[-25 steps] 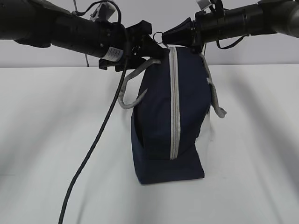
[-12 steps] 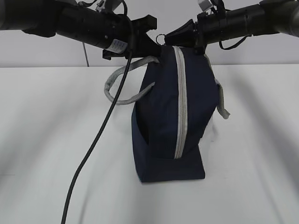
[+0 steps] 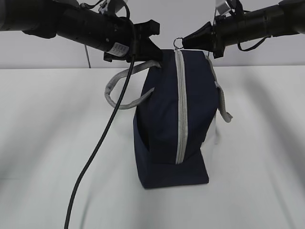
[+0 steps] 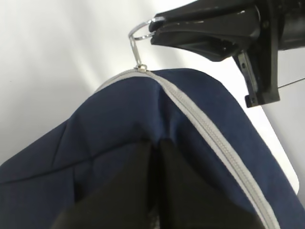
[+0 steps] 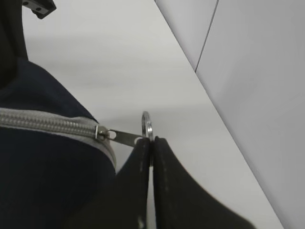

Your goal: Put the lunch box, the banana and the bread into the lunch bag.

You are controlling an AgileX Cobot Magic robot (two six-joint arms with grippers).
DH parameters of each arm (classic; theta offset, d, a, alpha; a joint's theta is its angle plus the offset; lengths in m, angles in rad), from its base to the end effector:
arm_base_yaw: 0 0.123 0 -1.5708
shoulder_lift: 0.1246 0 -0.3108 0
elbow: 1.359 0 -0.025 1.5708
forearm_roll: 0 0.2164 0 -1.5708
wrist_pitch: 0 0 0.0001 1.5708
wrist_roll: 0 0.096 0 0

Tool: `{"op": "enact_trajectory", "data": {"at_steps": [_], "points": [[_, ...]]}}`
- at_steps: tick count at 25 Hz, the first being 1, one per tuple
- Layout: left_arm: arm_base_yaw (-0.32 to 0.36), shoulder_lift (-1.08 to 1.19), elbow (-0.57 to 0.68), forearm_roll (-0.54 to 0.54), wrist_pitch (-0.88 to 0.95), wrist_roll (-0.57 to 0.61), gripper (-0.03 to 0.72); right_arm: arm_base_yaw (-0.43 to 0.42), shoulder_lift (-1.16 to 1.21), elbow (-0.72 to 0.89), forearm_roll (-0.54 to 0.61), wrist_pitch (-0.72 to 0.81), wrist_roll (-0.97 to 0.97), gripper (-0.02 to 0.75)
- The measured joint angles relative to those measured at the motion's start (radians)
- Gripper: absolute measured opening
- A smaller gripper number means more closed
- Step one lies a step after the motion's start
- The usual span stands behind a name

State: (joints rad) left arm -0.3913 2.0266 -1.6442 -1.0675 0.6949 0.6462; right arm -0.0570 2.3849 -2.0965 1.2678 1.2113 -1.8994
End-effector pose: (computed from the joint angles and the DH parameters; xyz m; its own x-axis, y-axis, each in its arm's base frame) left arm 0.3923 -0.2202 0.2940 -0.7677 0.0498 -0.6389 0.5143 0.6427 -0.5679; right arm 0.4995 0.0574 0.2549 0.0998 -0.3971 -0.9123 -0.9354 0.2753 -0.2221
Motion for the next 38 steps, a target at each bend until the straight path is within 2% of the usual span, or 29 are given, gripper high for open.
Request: {"op": "enact_trajectory", "data": {"at_steps": [13,32,38], "points": [[0.000,0.015,-0.008,-0.001,0.030,0.000,0.013,0.000,0.056,0.000,0.000,0.002,-0.070,0.000],[0.000,0.035,-0.078,0.019,0.078,0.000,0.012,0.010,0.085,0.000,0.153,0.006,-0.073,0.000],[0.000,0.035,-0.078,0.019,0.084,0.000,0.012,0.012,0.085,0.000,0.097,0.006,-0.073,0.000]]}}
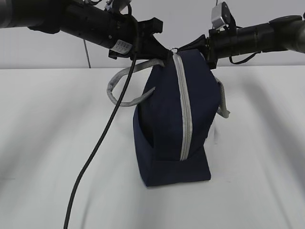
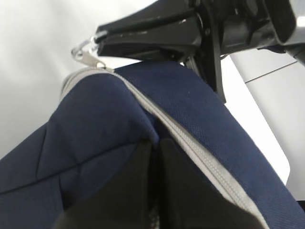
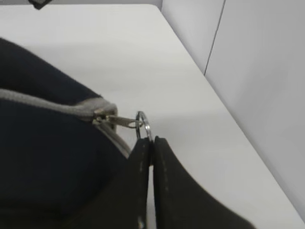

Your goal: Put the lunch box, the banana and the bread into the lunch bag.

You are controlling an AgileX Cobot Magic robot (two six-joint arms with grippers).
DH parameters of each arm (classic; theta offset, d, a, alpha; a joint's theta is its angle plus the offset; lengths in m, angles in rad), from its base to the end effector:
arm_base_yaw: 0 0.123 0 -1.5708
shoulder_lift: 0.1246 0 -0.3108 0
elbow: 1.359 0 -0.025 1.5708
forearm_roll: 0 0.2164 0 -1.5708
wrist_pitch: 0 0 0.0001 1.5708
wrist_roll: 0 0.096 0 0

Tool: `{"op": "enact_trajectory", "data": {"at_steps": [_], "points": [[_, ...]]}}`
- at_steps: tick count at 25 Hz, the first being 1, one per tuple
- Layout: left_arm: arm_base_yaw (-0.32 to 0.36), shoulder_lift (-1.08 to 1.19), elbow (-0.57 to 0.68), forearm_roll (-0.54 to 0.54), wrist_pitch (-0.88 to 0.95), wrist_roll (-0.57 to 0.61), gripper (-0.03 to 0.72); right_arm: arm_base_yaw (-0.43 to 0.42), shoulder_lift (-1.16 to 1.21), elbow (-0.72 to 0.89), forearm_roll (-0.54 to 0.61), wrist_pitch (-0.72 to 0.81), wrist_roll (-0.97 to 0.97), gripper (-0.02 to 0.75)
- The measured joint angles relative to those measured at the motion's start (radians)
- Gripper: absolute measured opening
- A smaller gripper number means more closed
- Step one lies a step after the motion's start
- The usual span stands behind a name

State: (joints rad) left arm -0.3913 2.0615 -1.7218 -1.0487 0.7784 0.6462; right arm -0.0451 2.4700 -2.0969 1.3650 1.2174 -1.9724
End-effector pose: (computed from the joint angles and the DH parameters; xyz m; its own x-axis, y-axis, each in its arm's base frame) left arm 0.3964 -0.2268 0.2973 -0.7612 0.1059 -0.6398 0.5616 0.6010 -0.5687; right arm 0.5102 0.0653 0.2206 0.0910 -0.3250 -0.9413 -0.9433 0.2748 -0.1860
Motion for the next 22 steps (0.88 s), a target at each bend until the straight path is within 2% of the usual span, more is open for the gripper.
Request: {"op": "enact_trajectory", "data": {"at_steps": [22], "points": [[0.002,0.004,0.000,0.038,0.043,0.022,0.012,0.062,0.043,-0.006,-0.079,-0.012,0.011,0.000]]}}
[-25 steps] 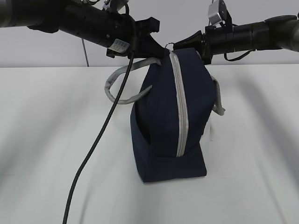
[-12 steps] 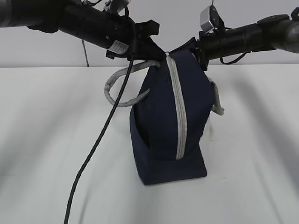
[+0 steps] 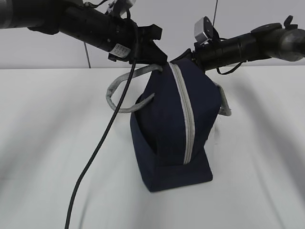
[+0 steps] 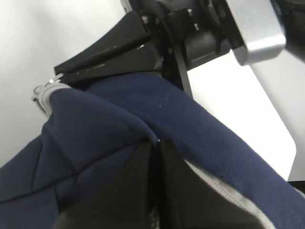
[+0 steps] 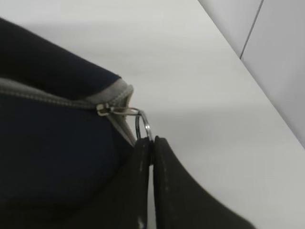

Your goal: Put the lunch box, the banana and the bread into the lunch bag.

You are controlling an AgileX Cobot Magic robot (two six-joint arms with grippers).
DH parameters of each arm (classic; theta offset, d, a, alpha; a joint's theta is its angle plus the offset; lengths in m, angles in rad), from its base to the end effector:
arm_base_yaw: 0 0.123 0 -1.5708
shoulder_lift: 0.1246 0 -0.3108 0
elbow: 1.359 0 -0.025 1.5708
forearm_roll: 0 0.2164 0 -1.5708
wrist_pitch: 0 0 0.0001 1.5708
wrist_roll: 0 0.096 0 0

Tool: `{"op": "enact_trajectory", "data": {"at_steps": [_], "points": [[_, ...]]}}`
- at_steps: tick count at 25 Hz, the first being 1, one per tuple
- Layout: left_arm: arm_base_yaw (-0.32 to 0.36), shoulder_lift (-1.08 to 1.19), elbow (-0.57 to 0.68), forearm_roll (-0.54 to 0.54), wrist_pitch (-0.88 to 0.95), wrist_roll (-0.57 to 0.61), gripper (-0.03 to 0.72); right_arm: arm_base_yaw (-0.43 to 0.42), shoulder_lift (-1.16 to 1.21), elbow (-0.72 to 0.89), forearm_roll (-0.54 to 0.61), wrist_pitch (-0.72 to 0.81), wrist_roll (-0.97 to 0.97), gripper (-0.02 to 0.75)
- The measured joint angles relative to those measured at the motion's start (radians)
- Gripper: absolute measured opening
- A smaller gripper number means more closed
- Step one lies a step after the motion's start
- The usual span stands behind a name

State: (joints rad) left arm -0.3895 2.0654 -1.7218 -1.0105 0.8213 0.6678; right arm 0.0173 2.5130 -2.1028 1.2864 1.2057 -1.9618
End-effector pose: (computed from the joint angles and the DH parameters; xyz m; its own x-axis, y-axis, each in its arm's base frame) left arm 0.3934 -0.2259 0.2927 -0.7512 0.1743 -0.6366 0.5964 0.5926 -0.5415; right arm 0.5082 0.0949 0.1934 0.0748 -0.3888 -0.9183 -0.9679 0.1932 -0.1606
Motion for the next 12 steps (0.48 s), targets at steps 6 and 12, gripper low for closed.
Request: {"op": "enact_trajectory", "data": {"at_steps": [6,12], "points": [[0.002,0.008,-0.001,-0.017,0.016,0.040,0.012,0.000,0.020,-0.002,-0.004,0.006,0.019,0.000],[0.005,0.006,0.000,-0.058,0.036,0.155,0.012,0.000,0.025,-0.004,-0.037,0.021,0.056,0.000]]}}
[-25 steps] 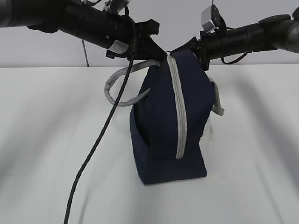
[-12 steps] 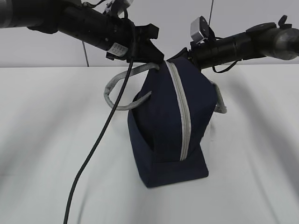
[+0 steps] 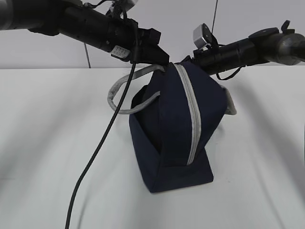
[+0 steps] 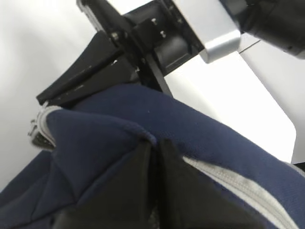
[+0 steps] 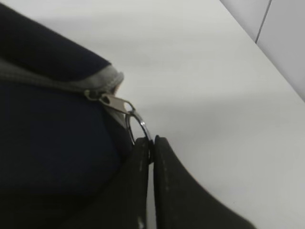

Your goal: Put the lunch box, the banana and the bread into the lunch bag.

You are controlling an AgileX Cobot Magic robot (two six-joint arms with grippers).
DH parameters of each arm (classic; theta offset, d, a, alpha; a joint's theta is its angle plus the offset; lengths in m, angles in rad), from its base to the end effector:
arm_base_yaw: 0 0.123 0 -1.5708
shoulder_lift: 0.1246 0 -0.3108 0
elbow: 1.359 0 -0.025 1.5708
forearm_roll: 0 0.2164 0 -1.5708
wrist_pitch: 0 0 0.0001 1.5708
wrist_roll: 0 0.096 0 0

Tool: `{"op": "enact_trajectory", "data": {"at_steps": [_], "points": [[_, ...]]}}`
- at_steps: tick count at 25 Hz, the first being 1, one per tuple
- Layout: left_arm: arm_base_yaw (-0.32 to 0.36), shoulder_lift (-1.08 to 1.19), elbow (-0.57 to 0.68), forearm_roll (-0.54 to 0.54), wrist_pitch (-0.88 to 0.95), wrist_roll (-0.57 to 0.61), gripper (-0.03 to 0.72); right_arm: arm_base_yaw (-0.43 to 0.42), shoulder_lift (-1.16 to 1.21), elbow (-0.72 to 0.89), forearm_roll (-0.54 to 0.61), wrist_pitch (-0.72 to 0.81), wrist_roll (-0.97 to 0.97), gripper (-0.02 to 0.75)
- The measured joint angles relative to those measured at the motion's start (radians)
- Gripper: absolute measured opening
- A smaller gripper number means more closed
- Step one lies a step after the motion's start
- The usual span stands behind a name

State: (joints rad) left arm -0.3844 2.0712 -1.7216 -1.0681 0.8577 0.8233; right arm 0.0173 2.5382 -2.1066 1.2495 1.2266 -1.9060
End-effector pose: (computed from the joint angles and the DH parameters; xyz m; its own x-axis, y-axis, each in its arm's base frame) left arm 0.3922 -0.2273 0.2930 -0.6800 0.2359 -0.6942 0.6894 0.5279 -0.4960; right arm 0.5072 0.0946 0.1789 0.0078 -0.4035 -0.9150 -0.9794 0.1816 -0.0884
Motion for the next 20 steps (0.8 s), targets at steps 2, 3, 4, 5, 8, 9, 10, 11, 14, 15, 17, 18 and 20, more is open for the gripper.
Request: {"op": "enact_trajectory", "data": {"at_steps": [2,3,4,5,8,9,10,11,14,15,17,18,20], "points": [[0.002,-0.005,0.000,-0.005,0.002,0.023,0.012,0.000,0.000,0.000,-0.010,0.007,0.013,0.000],[0.003,-0.008,0.000,-0.005,0.002,0.032,0.012,0.000,0.000,0.000,-0.017,0.009,0.020,0.000],[0.004,-0.011,-0.003,-0.004,0.004,0.039,0.012,0.000,0.000,0.000,-0.019,0.013,0.026,0.000],[0.005,-0.014,-0.006,-0.004,0.005,0.042,0.012,0.002,0.000,0.000,-0.022,0.017,0.030,0.000],[0.005,-0.014,-0.015,0.017,0.012,0.045,0.012,0.002,0.000,0.000,-0.024,0.023,0.046,0.000],[0.005,-0.014,-0.017,0.022,0.015,0.045,0.012,0.002,0.000,0.000,-0.024,0.023,0.048,0.000],[0.005,-0.014,-0.018,0.026,0.014,0.046,0.012,0.002,0.000,0.000,-0.024,0.023,0.052,0.000],[0.005,-0.015,-0.019,0.027,0.016,0.046,0.012,0.003,0.000,0.000,-0.024,0.023,0.056,0.000],[0.005,-0.015,-0.019,0.032,0.021,0.046,0.012,0.004,0.000,-0.002,-0.025,0.023,0.117,0.000],[0.005,-0.015,-0.019,0.038,0.026,0.045,0.016,0.004,0.000,-0.006,-0.025,0.023,0.139,0.004],[0.005,-0.020,-0.021,0.047,0.041,0.035,0.066,-0.002,0.000,-0.029,-0.028,0.018,0.191,0.055],[0.005,-0.024,-0.025,0.050,0.051,0.025,0.130,-0.004,0.000,-0.041,-0.030,0.007,0.217,0.097],[0.004,-0.037,-0.031,0.057,0.064,0.015,0.301,-0.014,0.004,-0.084,-0.035,-0.010,0.301,0.243]]}}
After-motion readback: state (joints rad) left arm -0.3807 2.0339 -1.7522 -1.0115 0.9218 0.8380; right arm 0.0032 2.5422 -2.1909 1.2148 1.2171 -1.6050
